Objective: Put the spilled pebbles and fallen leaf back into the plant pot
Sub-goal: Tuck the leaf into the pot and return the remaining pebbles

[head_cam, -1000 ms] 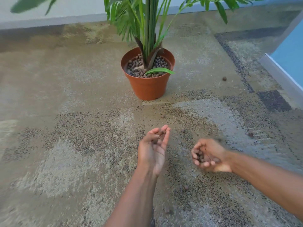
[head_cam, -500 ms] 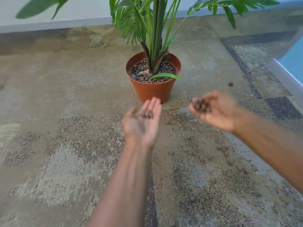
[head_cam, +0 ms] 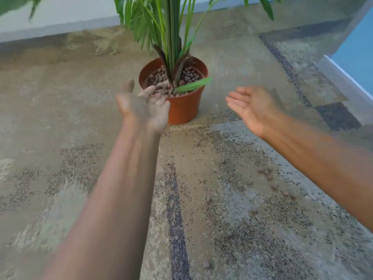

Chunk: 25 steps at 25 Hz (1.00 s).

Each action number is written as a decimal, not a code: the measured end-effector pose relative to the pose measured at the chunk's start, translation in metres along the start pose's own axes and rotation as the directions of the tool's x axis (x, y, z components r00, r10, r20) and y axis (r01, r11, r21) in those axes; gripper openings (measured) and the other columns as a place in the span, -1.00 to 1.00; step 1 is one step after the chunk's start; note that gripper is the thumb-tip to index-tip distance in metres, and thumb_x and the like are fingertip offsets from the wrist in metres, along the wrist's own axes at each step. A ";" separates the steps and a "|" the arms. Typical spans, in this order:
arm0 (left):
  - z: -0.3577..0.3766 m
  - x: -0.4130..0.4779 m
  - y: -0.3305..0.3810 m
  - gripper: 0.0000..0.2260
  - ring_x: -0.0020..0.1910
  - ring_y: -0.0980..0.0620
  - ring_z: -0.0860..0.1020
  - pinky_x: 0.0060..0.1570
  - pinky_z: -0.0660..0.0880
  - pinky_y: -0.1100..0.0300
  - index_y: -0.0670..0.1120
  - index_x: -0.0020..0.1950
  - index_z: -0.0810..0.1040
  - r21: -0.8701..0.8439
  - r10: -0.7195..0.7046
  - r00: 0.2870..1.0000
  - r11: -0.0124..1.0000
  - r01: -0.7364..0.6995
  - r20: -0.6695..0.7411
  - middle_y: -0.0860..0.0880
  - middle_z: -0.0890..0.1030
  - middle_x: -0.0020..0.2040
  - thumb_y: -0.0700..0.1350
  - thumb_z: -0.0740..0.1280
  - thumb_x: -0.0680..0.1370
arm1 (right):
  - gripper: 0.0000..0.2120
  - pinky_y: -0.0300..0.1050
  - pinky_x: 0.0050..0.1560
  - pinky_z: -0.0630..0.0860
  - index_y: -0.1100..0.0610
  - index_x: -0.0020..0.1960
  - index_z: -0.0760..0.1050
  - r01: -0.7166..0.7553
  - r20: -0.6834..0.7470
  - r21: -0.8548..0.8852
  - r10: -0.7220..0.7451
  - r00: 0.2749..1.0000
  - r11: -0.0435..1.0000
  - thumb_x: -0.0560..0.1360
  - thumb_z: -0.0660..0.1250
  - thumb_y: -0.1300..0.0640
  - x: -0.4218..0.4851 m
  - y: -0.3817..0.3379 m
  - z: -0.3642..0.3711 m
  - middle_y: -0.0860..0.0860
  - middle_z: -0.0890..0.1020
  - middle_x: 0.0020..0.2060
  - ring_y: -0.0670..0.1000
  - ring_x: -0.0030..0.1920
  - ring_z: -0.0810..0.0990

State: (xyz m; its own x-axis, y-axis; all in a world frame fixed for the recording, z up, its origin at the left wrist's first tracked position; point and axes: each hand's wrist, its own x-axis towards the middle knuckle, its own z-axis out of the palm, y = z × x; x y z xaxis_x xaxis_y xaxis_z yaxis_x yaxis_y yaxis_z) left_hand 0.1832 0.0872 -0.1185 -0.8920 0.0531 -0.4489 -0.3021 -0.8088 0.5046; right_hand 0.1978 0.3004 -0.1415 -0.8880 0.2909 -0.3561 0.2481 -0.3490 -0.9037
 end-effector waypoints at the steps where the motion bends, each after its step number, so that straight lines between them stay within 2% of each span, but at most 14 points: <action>1: -0.023 -0.012 -0.015 -0.55 0.42 -0.22 0.35 0.44 0.26 -0.08 -0.29 0.38 0.36 0.101 0.041 0.997 0.994 -0.035 -0.060 -0.29 0.39 0.42 0.00 0.11 0.62 | -0.70 0.05 0.22 0.53 0.32 0.31 0.39 0.050 -0.038 -0.075 -0.053 0.998 0.996 0.60 0.14 0.28 -0.012 0.021 -0.027 0.21 0.55 0.21 0.12 0.14 0.60; 3: -0.065 -0.042 -0.052 -0.78 0.17 -0.12 0.61 0.22 0.51 0.01 -0.19 0.09 0.55 0.393 0.098 0.980 0.919 -0.024 -0.170 -0.13 0.68 0.06 -0.10 0.18 0.62 | -0.77 0.12 0.05 0.62 0.10 0.22 0.52 0.207 0.003 -0.425 -0.227 0.974 0.881 0.59 0.21 0.15 -0.053 0.070 -0.075 -0.03 0.66 0.04 0.00 0.00 0.66; 5: -0.103 -0.066 -0.087 -0.88 0.01 -0.05 0.66 -0.01 0.58 0.12 -0.11 -0.03 0.59 0.679 0.115 0.968 0.730 0.071 -0.224 -0.04 0.72 -0.12 -0.21 0.25 0.59 | -0.77 0.14 0.06 0.60 -0.12 0.20 0.50 0.428 0.347 -0.712 -0.252 0.904 0.556 0.56 0.23 -0.03 -0.111 0.126 -0.111 -0.23 0.59 0.09 -0.20 0.07 0.59; 6: -0.119 -0.072 -0.099 -0.89 -0.03 -0.03 0.65 -0.07 0.58 0.13 -0.09 -0.04 0.60 0.788 0.152 0.963 0.610 0.085 -0.221 -0.05 0.70 -0.11 -0.23 0.28 0.58 | -0.71 0.13 0.19 0.54 -0.16 0.26 0.45 0.584 0.565 -0.727 -0.167 0.808 0.361 0.55 0.21 -0.11 -0.140 0.151 -0.119 -0.27 0.52 0.21 -0.26 0.23 0.47; 8: -0.140 -0.076 -0.109 -0.93 -0.10 0.03 0.61 -0.17 0.54 0.21 -0.05 -0.02 0.61 0.922 0.236 0.964 0.387 0.024 -0.124 -0.03 0.68 -0.08 -0.19 0.36 0.56 | -0.61 0.14 0.41 0.30 -0.12 0.38 0.35 0.875 0.876 -0.482 0.053 0.480 0.047 0.58 0.18 -0.16 -0.175 0.191 -0.132 -0.13 0.35 0.43 -0.11 0.47 0.22; 9: -0.146 -0.078 -0.109 -0.92 -0.11 0.09 0.61 -0.20 0.51 0.29 -0.02 0.01 0.61 0.961 0.237 0.971 0.275 -0.030 -0.038 0.02 0.66 -0.07 -0.14 0.40 0.54 | -0.61 0.15 0.44 0.22 -0.09 0.39 0.35 0.947 0.939 -0.320 0.123 0.321 -0.025 0.60 0.17 -0.14 -0.184 0.202 -0.138 -0.05 0.31 0.47 -0.01 0.51 0.16; 10: -0.150 -0.080 -0.106 -0.87 -0.13 0.16 0.60 -0.22 0.50 0.35 0.00 0.03 0.60 0.982 0.173 0.983 0.165 -0.092 0.063 0.07 0.65 -0.09 -0.08 0.45 0.50 | -0.64 0.16 0.45 0.19 -0.07 0.39 0.35 0.973 0.961 -0.223 0.154 0.230 -0.063 0.62 0.17 -0.09 -0.186 0.207 -0.143 -0.01 0.29 0.48 0.04 0.52 0.14; 11: -0.154 -0.083 -0.103 -0.82 -0.19 0.23 0.58 -0.25 0.51 0.36 0.03 0.00 0.59 0.989 0.031 0.990 0.057 -0.138 0.136 0.10 0.63 -0.13 -0.03 0.49 0.44 | -0.65 0.17 0.45 0.18 -0.04 0.40 0.35 0.977 0.966 -0.198 0.156 0.208 -0.081 0.63 0.17 -0.04 -0.186 0.209 -0.147 0.02 0.27 0.49 0.07 0.52 0.12; 13: -0.158 -0.093 -0.097 -0.74 -0.32 0.24 0.58 -0.30 0.58 0.29 0.00 -0.15 0.57 0.963 -0.351 0.935 -0.231 -0.141 0.053 0.07 0.63 -0.25 0.06 0.56 0.32 | -0.61 0.17 0.43 0.18 0.04 0.43 0.31 0.952 0.947 -0.291 0.117 0.301 -0.092 0.61 0.19 0.08 -0.181 0.207 -0.150 0.04 0.21 0.51 0.11 0.53 0.07; 15: -0.161 -0.107 -0.099 -0.66 -0.36 0.19 0.64 -0.35 0.59 0.27 -0.05 -0.27 0.57 0.841 -0.499 0.847 -0.525 -0.129 -0.181 0.04 0.66 -0.33 0.15 0.57 0.24 | -0.56 0.09 0.38 0.29 0.10 0.44 0.28 0.919 0.916 -0.388 0.084 0.393 -0.072 0.57 0.19 0.19 -0.171 0.204 -0.149 0.04 0.22 0.49 0.10 0.52 0.12; 16: -0.163 -0.114 -0.103 -0.65 -0.40 0.20 0.63 -0.42 0.54 0.33 -0.03 -0.34 0.55 0.802 -0.496 0.835 -0.585 -0.117 -0.240 0.05 0.65 -0.38 0.20 0.56 0.23 | -0.57 0.03 0.35 0.36 0.13 0.42 0.31 0.918 0.916 -0.391 0.066 0.395 -0.064 0.55 0.19 0.22 -0.165 0.202 -0.146 0.04 0.29 0.46 0.09 0.49 0.20; 20: -0.162 -0.134 -0.133 -0.64 -0.43 0.26 0.49 -0.46 0.38 0.39 0.07 -0.37 0.41 0.819 -0.360 0.924 -0.564 -0.109 -0.125 0.13 0.56 -0.38 0.15 0.58 0.26 | -0.76 -0.24 0.07 0.57 0.19 0.19 0.54 0.944 0.943 -0.329 0.064 0.327 0.017 0.57 0.21 0.23 -0.144 0.186 -0.137 0.03 0.61 0.09 -0.02 0.13 0.53; 22: -0.163 -0.135 -0.138 -0.74 -0.36 0.24 0.54 -0.44 0.44 0.40 0.06 -0.32 0.47 0.860 -0.352 0.932 -0.499 -0.108 -0.088 0.11 0.59 -0.31 -0.07 0.57 0.33 | -0.86 -0.25 -0.13 0.58 0.18 0.07 0.61 0.918 0.930 -0.366 0.034 0.365 0.153 0.56 0.31 0.24 -0.139 0.179 -0.141 -0.01 0.64 -0.07 -0.06 -0.04 0.57; 25: -0.161 -0.129 -0.137 -0.85 -0.30 0.18 0.60 -0.33 0.59 0.30 0.00 -0.23 0.57 0.896 -0.423 0.902 -0.427 -0.119 -0.082 0.09 0.62 -0.26 -0.23 0.47 0.37 | -0.92 -0.26 -0.18 0.55 0.17 -0.02 0.66 0.902 0.931 -0.345 -0.029 0.365 0.260 0.51 0.43 0.19 -0.142 0.179 -0.156 -0.04 0.66 -0.13 -0.08 -0.11 0.60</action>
State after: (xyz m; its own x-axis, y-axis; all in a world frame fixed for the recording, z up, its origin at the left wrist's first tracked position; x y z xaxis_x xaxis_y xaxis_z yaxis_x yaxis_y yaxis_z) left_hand 0.3934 0.0969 -0.2483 -0.6498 0.3422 -0.6787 -0.0661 0.8641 0.4989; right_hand 0.4286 0.3358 -0.2902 -0.6914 -0.7129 0.1172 -0.6024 0.4792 -0.6383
